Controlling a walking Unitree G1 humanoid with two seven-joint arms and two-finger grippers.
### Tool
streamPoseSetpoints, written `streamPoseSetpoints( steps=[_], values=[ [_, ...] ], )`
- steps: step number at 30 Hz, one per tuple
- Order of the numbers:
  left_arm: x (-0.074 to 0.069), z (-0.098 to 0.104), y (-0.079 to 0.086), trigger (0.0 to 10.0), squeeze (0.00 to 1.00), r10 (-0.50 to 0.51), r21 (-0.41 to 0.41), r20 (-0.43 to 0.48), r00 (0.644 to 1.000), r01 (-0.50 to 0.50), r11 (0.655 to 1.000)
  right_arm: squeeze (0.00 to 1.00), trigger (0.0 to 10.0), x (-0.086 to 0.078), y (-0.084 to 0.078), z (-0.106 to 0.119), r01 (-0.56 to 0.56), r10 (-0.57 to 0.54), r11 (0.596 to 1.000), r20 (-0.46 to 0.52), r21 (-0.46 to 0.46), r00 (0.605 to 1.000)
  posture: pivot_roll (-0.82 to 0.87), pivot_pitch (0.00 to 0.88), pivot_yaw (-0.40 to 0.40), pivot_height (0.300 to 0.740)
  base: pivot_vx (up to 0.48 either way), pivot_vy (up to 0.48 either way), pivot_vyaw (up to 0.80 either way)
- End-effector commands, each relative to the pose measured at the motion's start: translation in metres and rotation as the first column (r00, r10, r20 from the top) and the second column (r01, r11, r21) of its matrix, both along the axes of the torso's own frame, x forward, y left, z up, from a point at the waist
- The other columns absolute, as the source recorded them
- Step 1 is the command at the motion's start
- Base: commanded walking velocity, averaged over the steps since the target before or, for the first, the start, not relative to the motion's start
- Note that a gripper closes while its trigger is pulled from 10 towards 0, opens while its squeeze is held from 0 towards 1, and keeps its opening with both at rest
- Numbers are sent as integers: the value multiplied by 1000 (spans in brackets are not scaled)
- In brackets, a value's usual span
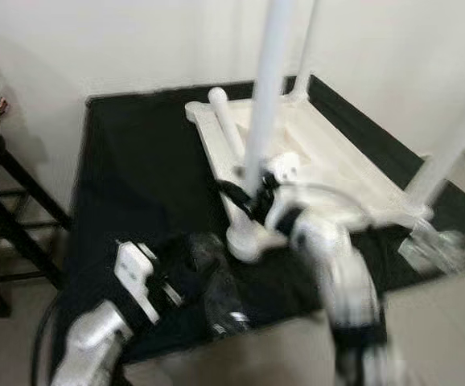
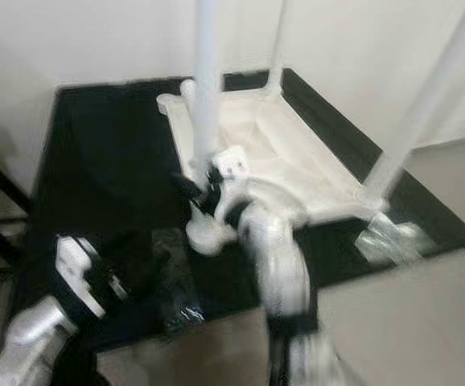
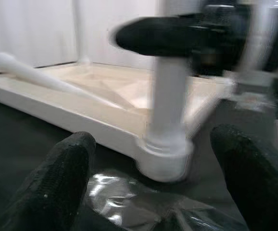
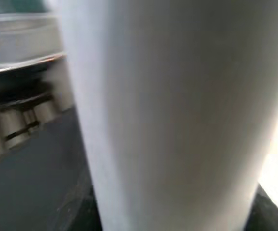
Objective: Building children table
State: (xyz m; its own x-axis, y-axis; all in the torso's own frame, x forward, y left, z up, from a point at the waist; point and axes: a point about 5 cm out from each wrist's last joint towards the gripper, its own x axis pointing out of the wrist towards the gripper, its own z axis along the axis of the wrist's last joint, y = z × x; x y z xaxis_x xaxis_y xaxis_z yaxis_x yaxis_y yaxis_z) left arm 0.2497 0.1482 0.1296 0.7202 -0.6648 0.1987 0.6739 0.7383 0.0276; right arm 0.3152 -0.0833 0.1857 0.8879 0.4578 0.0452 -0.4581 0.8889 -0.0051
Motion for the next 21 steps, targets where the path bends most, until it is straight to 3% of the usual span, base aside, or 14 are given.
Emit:
streamPoseSetpoints(
  steps=[1,3,8,9,10,11,12,13,14,17,18,19,20,21],
  values=[
    [0,0,3,10000,0,-1,5,-4,1000,1,1000,0,0,-4,-11,-44,53,-67,996,-239,-67,969,-59,156,8,740,0,0,0],
    [1,0,2,10000,0,-17,3,-9,1000,17,1000,0,0,9,-25,-34,40,-66,989,-184,-141,981,-38,157,-18,740,0,0,0],
    [2,1,1,10000,0,-22,7,-8,1000,22,1000,0,0,15,-28,-32,46,-67,992,-190,-116,979,-33,156,-12,740,0,0,0],
    [2,1,2,10000,0,-9,7,-4,1000,9,1000,0,10000,14,-23,-28,33,-52,994,-189,-101,981,-29,153,-8,740,0,0,0],
    [2,1,2,10000,0,-9,7,-4,1000,9,1000,0,10000,14,-23,-28,33,-52,994,-189,-101,981,-29,153,-8,740,0,0,0],
    [2,1,2,10000,0,0,5,-2,1000,0,1000,318,10000,13,-19,-25,15,-32,996,-182,-93,983,-29,152,-8,740,0,0,0],
    [2,1,2,10000,0,0,5,-2,1000,0,1000,318,10000,13,-19,-25,15,-32,996,-182,-93,983,-29,152,-8,740,0,0,0],
    [2,1,2,10000,0,4,4,-2,1000,-4,1000,1000,10000,11,-16,-20,13,-28,996,-174,-89,984,-30,150,-8,740,0,0,0],
    [2,1,1,10000,0,1,3,-4,1000,-1,1000,1000,10000,13,-10,-8,-72,64,995,-132,-61,989,-29,148,-5,740,0,0,0],
    [2,1,1,10000,0,-2,3,-5,1000,2,1000,1000,10000,14,-7,1,-133,128,990,-100,-45,987,-29,148,-5,740,0,0,0],
    [2,1,1,10000,0,-6,3,-6,1000,6,1000,1000,10000,14,-3,13,-246,245,969,-43,-36,969,-32,147,-5,740,0,0,0],
    [2,1,0,10000,0,-9,2,-6,1000,9,1000,8,10000,12,-2,22,-382,383,922,4,-64,924,-32,143,-7,740,0,0,0],
    [2,1,0,10000,0,-9,2,-6,1000,9,1000,8,10000,12,-2,22,-382,383,922,4,-64,924,-32,143,-7,740,0,0,0],
    [2,1,0,10000,0,-10,2,-6,1000,10,1000,0,10000,9,-2,27,-470,474,877,23,-102,880,-29,141,-13,740,0,0,0]
  ],
)
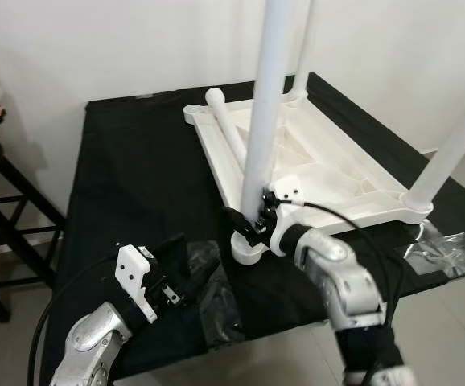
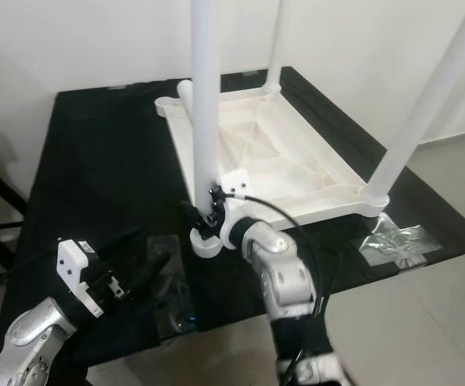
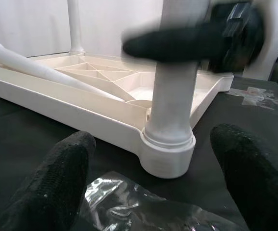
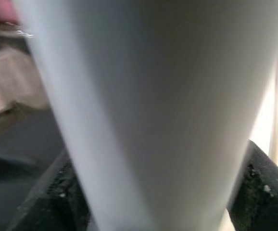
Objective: Building children table
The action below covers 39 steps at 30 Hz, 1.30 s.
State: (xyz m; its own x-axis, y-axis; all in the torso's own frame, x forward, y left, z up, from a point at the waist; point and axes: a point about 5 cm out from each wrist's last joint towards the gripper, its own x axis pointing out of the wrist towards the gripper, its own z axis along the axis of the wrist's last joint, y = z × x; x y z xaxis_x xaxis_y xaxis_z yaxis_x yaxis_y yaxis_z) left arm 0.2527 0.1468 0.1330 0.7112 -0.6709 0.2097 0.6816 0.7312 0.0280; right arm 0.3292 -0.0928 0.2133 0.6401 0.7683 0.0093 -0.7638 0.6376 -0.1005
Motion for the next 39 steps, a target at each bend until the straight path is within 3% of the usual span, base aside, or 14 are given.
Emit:
streamPoseSetpoints(
  steps=[1,8,15,16,17,18,25,31,33,34,36,37,38,39],
  values=[
    [-1,-3,1,10000,0,0,8,-14,1000,0,1000,0,10000,-6,6,2,-158,159,987,26,-19,987,-28,141,-14,740,0,0,0],
    [-2,-3,0,10000,0,10,3,-9,1000,-10,1000,0,10000,11,-8,-3,-280,283,948,-1,-149,959,-22,138,-21,740,0,0,0],
    [-3,-3,-2,10000,0,9,1,-10,1000,-9,1000,0,10000,29,-16,5,-250,251,961,-6,-120,968,-19,140,-26,740,0,0,0],
    [-3,-3,-2,10000,0,9,1,-10,1000,-9,1000,0,4235,32,-18,6,-249,249,961,-12,-117,968,-18,140,-31,740,0,0,0],
    [-3,-3,-2,10000,0,9,1,-10,1000,-9,1000,0,4235,32,-18,6,-249,249,961,-12,-117,968,-18,140,-31,740,0,0,0],
    [-4,-3,-2,10000,0,10,0,-10,1000,-10,1000,0,0,34,-21,5,-259,258,959,-25,-117,966,-21,142,-36,740,0,0,0],
    [-5,-4,-3,10000,0,15,-4,-9,1000,-15,1000,0,0,34,-34,-3,-285,281,951,-50,-123,959,-38,143,-42,740,0,0,0],
    [-6,-5,-3,10000,0,12,-5,-12,1000,-12,1000,0,0,33,-43,-7,-214,212,968,-28,-129,977,-41,145,-42,740,0,0,0],
    [-6,-4,-2,10000,0,10,-5,-14,1000,-10,1000,0,0,28,-41,-15,-58,57,996,-15,-62,998,-52,152,-45,740,0,0,0],
    [-6,-4,-1,10000,0,8,-6,-15,1000,-8,1000,0,0,28,-39,-25,189,-189,981,-21,46,982,-62,157,-39,740,0,0,0],
    [-6,-4,-1,10000,0,8,-6,-15,1000,-8,1000,0,0,28,-39,-25,189,-189,981,-21,46,982,-62,157,-39,740,0,0,0],
    [-5,-4,0,10000,0,6,-6,-16,1000,-7,1000,0,0,7,-22,-57,332,-326,941,-89,69,941,-73,157,-35,740,0,0,0],
    [-5,-4,0,10000,0,6,-6,-16,1000,-7,1000,0,0,7,-22,-57,332,-326,941,-89,69,941,-73,157,-35,740,0,0,0],
    [-4,-4,1,10000,0,1,-3,-17,1000,-1,1000,0,0,-12,-2,-57,344,-341,938,70,-39,937,-61,160,-33,740,0,0,0]
  ],
)
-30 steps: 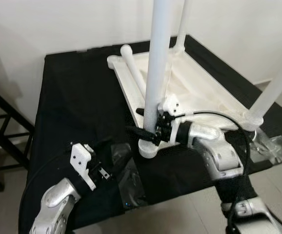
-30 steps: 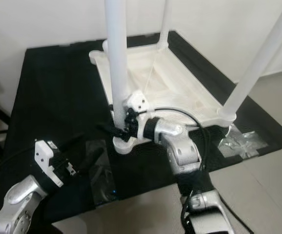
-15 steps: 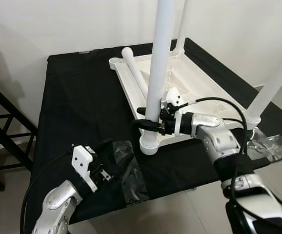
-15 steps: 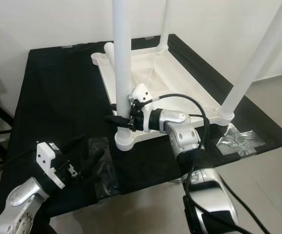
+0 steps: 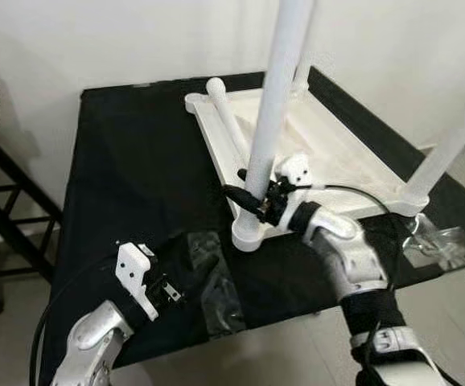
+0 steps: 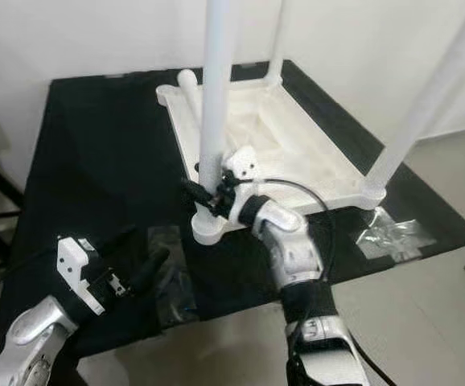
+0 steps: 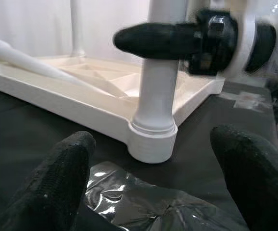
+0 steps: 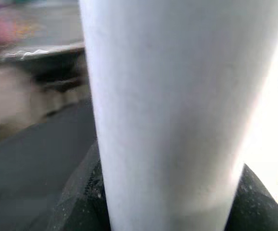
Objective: Building children table
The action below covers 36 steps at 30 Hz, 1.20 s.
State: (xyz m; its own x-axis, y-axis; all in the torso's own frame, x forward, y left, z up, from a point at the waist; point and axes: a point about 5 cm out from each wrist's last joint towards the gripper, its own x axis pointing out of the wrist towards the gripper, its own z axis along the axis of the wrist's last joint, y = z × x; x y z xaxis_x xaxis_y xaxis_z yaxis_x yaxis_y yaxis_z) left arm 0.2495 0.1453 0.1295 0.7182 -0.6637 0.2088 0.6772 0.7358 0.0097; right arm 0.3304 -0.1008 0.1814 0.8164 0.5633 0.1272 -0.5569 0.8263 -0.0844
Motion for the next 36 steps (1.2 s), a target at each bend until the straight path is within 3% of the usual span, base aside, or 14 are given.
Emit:
streamPoseSetpoints(
  steps=[1,4,8,9,11,12,13,14,20,22,24,31,35,36],
  values=[
    [-1,0,3,10000,0,-6,9,-4,1000,6,1000,0,0,-13,6,-25,81,-86,987,-31,-136,996,-61,160,-33,740,0,0,0],
    [0,-1,3,10000,0,-8,13,-6,1000,8,1000,0,0,-22,17,-23,77,-75,985,18,-157,997,-99,146,-11,740,0,0,0],
    [4,-1,2,10000,0,-26,18,-9,1000,27,999,0,0,-12,16,-35,31,-43,992,-91,-121,995,-79,135,-30,740,0,0,0],
    [5,0,2,10000,0,-12,13,-5,1000,12,1000,0,8118,-12,16,-37,16,-30,993,-117,-114,993,-73,137,-30,740,0,0,0],
    [5,0,2,10000,0,-12,13,-5,1000,12,1000,0,8118,-12,16,-37,16,-30,993,-117,-114,993,-73,137,-30,740,0,0,0],
    [6,0,2,10000,0,6,8,-2,1000,-6,1000,0,10000,-10,16,-39,-8,-6,996,-156,-89,988,-75,130,-26,740,0,0,0],
    [6,0,2,10000,0,6,8,-2,1000,-6,1000,0,10000,-10,16,-39,-8,-6,996,-156,-89,988,-75,130,-26,740,0,0,0],
    [6,0,2,10000,0,17,4,1,1000,-17,1000,1000,10000,-10,17,-37,-43,31,997,-180,-60,983,-72,129,-27,740,0,0,0],
    [6,0,0,10000,0,2,6,0,1000,-2,1000,1000,10000,-15,27,-1,-383,375,921,-105,-72,921,-66,128,-30,740,0,0,0],
    [6,0,0,10000,0,2,6,0,1000,-2,1000,1000,10000,-15,27,-1,-383,375,921,-105,-72,921,-66,128,-30,740,0,0,0],
    [5,0,0,10000,0,1,5,0,1000,-1,1000,0,10000,-10,22,13,-483,478,864,-70,-143,876,-63,128,-29,740,0,0,0],
    [4,0,0,10000,0,5,8,2,1000,-5,1000,0,10000,12,10,32,-644,636,742,-112,-185,764,-49,126,-29,740,0,0,0],
    [3,0,0,10000,0,5,10,1,1000,-5,1000,0,10000,17,9,35,-685,671,710,-136,-161,728,-43,128,-28,740,0,0,0],
    [3,0,0,10000,0,4,12,0,1000,-4,1000,0,0,20,9,36,-710,692,688,-158,-150,704,-40,130,-28,740,0,0,0]
  ],
)
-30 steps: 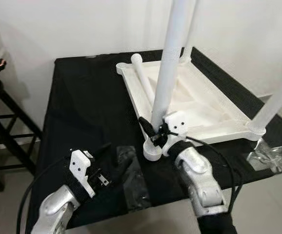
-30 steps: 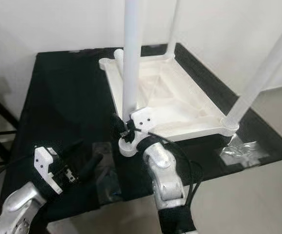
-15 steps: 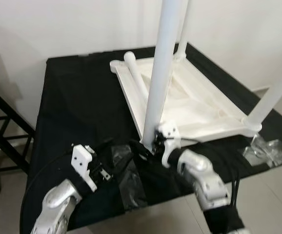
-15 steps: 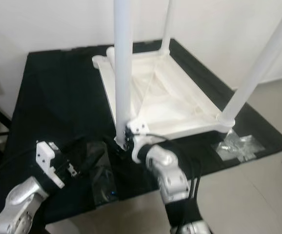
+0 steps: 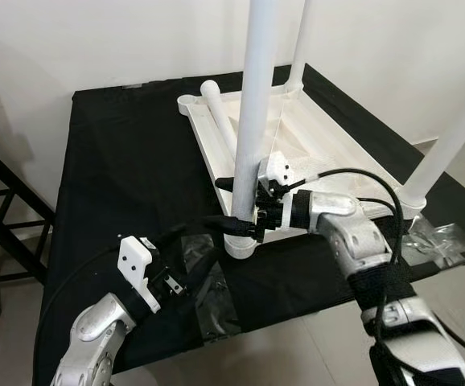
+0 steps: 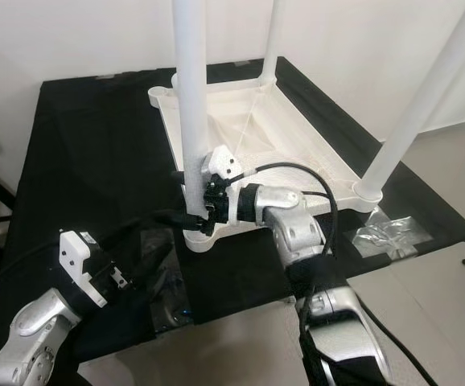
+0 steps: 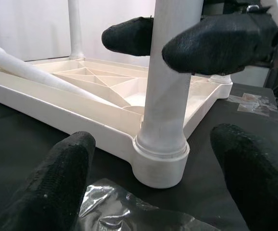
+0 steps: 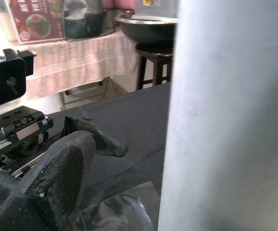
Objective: Building children table
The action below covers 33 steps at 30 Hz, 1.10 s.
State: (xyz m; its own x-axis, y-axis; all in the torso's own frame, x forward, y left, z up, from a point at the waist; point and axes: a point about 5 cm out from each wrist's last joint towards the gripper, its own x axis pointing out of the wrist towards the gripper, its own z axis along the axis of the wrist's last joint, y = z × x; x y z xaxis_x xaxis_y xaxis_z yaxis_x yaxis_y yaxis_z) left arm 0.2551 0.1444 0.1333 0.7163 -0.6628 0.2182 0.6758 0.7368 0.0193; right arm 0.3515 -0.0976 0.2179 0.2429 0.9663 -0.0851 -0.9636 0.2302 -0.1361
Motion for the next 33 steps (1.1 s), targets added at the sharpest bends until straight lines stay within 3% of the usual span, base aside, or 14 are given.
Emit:
streamPoseSetpoints(
  steps=[1,12,17,18,20,21,22,23,24,27,28,29,30,33],
  values=[
    [-3,-4,0,10000,0,2,11,-13,1000,-2,1000,0,0,-1,5,-1,-80,80,997,-27,-3,996,-39,131,-28,740,0,0,0],
    [-4,-4,0,10000,0,1,9,-15,1000,-1,1000,0,0,1,-6,-4,-86,86,996,-25,-8,996,-48,136,-26,740,0,0,0],
    [-4,-3,1,10000,0,2,5,-14,1000,-2,1000,0,0,-3,-16,-6,91,-92,995,22,34,996,-65,148,-23,740,0,0,0],
    [-4,-3,2,10000,0,3,4,-14,1000,-2,1000,0,0,-5,-15,-11,176,-177,982,8,60,984,-73,151,-22,740,0,0,0],
    [-4,-3,2,10000,0,3,4,-14,1000,-2,1000,0,0,-5,-15,-11,176,-177,982,8,60,984,-73,151,-22,740,0,0,0],
    [-4,-3,3,10000,0,2,4,-15,1000,-2,1000,0,0,-8,-13,-19,273,-273,959,-13,80,962,-74,152,-21,740,0,0,0],
    [-3,-3,4,10000,0,-1,5,-16,1000,1,1000,0,0,-14,-5,-36,446,-439,886,-76,129,895,-81,156,-21,740,0,0,0],
    [-3,-3,4,10000,0,-1,5,-16,1000,1,1000,0,0,-14,-5,-36,446,-439,886,-76,129,895,-81,156,-21,740,0,0,0],
    [-3,-3,5,10000,0,-3,6,-17,1000,3,1000,0,0,-35,11,-70,586,-566,805,-179,93,805,-85,162,-15,740,0,0,0],
    [-3,-3,5,10000,0,-3,6,-17,1000,3,1000,0,0,-35,11,-70,586,-566,805,-179,93,805,-85,162,-15,740,0,0,0],
    [-2,-3,6,10000,0,-6,8,-18,1000,6,1000,0,0,-46,23,-71,612,-608,789,-65,58,791,-84,163,-13,740,0,0,0],
    [-2,-3,6,10000,0,-6,8,-18,1000,6,1000,0,0,-46,23,-71,612,-608,789,-65,58,791,-84,163,-13,740,0,0,0],
    [0,-3,7,10000,0,-5,7,-19,1000,5,1000,0,0,-46,23,-79,644,-641,765,-86,21,763,-87,143,-5,740,0,0,0],
    [1,-3,7,10000,0,-9,13,-22,1000,10,1000,0,0,-44,24,-79,633,-630,774,-75,15,773,-73,139,-8,740,0,0,0]
  ],
)
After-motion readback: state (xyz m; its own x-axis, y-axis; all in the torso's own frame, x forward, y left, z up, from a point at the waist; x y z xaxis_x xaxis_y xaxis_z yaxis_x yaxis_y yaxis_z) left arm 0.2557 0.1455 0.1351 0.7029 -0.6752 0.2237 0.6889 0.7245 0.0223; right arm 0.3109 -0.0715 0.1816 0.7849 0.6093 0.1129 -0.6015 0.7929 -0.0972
